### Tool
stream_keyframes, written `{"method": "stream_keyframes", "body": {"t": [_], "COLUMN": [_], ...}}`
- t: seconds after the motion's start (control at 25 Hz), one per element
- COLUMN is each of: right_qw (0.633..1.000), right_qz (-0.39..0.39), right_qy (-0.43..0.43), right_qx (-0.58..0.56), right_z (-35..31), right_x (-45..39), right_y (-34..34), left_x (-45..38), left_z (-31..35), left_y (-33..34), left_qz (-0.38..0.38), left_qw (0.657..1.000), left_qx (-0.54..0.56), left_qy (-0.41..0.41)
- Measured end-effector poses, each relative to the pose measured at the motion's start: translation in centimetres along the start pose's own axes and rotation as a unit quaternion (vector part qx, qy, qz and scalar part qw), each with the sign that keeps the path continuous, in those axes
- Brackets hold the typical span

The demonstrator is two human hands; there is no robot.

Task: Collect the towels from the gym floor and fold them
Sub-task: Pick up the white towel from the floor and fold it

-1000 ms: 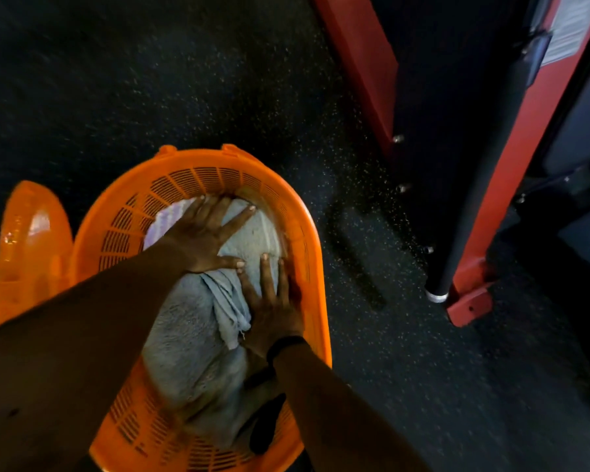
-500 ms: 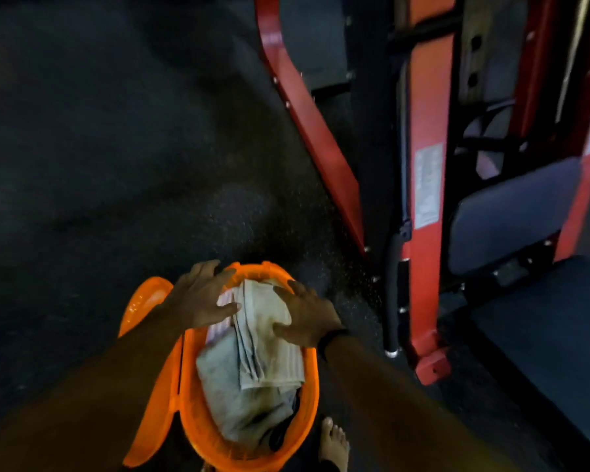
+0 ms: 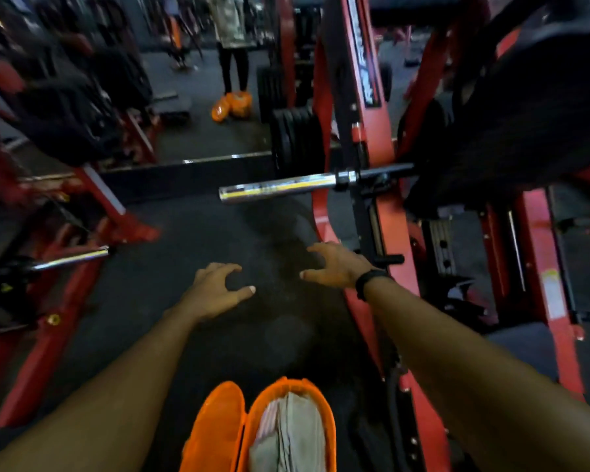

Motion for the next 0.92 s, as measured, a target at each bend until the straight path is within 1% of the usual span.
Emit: {"method": "stream_keyframes", "body": {"t": [0.08,0.16,0.24,0.4,0.48,0.68,0.84,0.92], "right_qw": [0.999,0.997,0.994,0.989,0.986,0.979,0.970,0.965], "right_qz": [0.027,0.058,0.086,0.126,0.150,0.199,0.239,0.262], "right_qy": [-0.020,-0.044,-0.065,-0.070,-0.066,-0.040,-0.019,0.000], "right_qx": [0.002,-0.001,-0.007,-0.010,-0.022,-0.035,-0.039,-0.026], "right_z": [-3.4,-6.4,-8.7,-12.7,-13.9,-16.1,-17.4,-17.7], "right_x": [2.0,4.0,6.1,11.2,13.8,21.9,29.0,32.9], "right_y": [-6.0,-11.0,-15.3,-22.0,-24.2,-27.3,-27.7,-27.7], "left_x": [2.4,4.7,7.0,11.8,14.0,19.7,24.0,25.6], "left_z": [2.4,4.6,6.6,10.3,11.9,15.3,17.7,19.2], "left_y": [-5.9,-10.6,-14.3,-21.0,-23.7,-28.1,-29.6,-29.9], "left_qz": [0.037,0.053,0.062,0.123,0.147,0.167,0.164,0.154], "left_qw": [0.999,0.999,0.998,0.992,0.988,0.980,0.973,0.971], "left_qx": [0.007,-0.004,-0.011,0.012,0.020,0.023,-0.004,0.012], "left_qy": [-0.008,-0.006,-0.004,0.013,0.036,0.110,0.163,0.182]}}
Point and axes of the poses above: each hand's wrist, its own x-axis away from the middle knuckle, its own y-axis out of the palm, z = x × y, the point moved 1 cm from there along -x, towards the middle knuckle, and after that the axes turned 2 degrees about -x, right-handed, at the moved point
